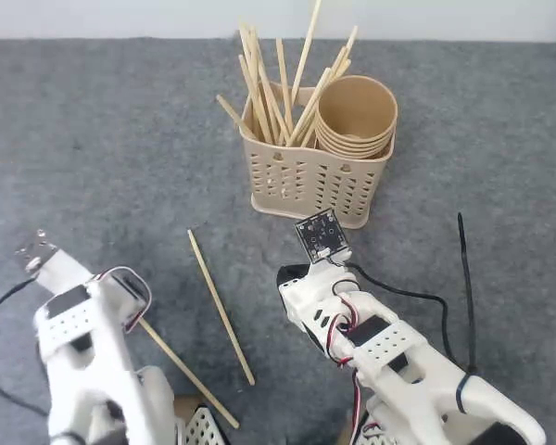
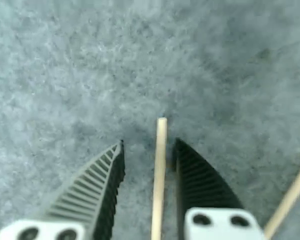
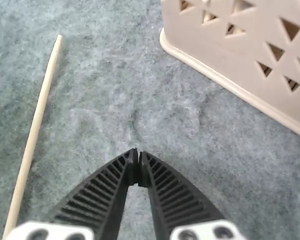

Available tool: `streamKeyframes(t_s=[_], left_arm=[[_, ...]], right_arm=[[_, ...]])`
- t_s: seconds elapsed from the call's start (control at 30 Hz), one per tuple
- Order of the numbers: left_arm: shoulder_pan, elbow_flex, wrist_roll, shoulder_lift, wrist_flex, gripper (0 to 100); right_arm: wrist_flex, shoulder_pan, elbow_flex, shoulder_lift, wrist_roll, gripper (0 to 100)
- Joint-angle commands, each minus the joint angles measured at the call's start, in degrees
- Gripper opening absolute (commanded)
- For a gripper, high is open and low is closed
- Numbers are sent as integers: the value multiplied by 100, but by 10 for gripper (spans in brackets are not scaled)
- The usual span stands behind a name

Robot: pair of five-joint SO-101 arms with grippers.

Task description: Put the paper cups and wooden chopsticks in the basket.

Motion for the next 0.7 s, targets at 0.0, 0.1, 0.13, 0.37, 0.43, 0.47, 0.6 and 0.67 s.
streamKeyframes(t_s=[0.0,0.1,0.13,0.37,0.43,0.47,0.6,0.67], left_arm=[[9,-532,44,1222,-290,148],[9,-901,44,1811,-281,170],[9,-989,44,1943,-281,171],[18,-1068,44,2048,-281,130],[9,-1068,44,1960,-281,51],[9,-1068,44,1881,-255,5],[18,-1279,35,1152,536,12],[35,-1490,-114,580,1037,12]], right_arm=[[40,31,-308,48,-53,8],[48,31,-316,48,-53,8],[48,31,-316,48,-53,8],[48,31,-325,48,-53,8],[48,31,-325,48,-53,8],[48,31,-325,48,-53,8],[48,31,-325,48,-53,8],[48,31,-325,48,-53,8]])
